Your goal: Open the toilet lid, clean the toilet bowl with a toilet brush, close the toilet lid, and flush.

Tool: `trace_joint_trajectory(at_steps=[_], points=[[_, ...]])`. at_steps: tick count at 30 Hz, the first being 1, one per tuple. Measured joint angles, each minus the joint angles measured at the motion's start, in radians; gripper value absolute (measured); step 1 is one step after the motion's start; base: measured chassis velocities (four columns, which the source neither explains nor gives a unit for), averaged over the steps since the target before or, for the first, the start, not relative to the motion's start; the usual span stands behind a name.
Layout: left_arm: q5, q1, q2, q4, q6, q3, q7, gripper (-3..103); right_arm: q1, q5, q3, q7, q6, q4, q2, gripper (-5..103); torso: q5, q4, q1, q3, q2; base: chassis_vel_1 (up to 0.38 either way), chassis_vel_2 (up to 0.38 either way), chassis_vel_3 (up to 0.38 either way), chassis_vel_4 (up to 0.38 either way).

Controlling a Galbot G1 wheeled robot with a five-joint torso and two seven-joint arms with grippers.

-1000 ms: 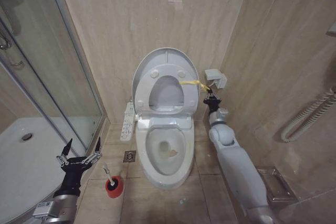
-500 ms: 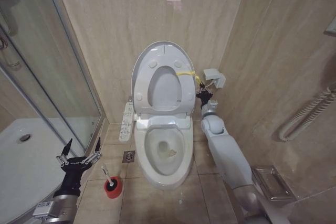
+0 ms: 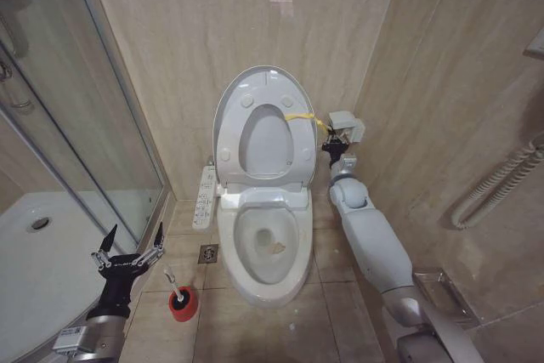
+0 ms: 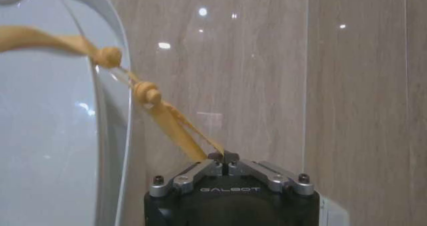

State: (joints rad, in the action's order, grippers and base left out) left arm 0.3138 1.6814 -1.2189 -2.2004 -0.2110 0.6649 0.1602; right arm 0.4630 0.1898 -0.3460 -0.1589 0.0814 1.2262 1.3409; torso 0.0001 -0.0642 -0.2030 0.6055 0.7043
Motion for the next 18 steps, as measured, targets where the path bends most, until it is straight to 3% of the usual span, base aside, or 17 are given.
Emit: trace_joint_trajectory(at_steps=[18], points=[[0.000,0.000,0.000,0.000,0.000,0.000,0.000,100,-0.007,0.038,0.016,-0.024,-0.030,0.085,-0.023,1,-0.0002,0.0001,0.000,0.000,0.000,0.000,0.000,0.000,0.000]])
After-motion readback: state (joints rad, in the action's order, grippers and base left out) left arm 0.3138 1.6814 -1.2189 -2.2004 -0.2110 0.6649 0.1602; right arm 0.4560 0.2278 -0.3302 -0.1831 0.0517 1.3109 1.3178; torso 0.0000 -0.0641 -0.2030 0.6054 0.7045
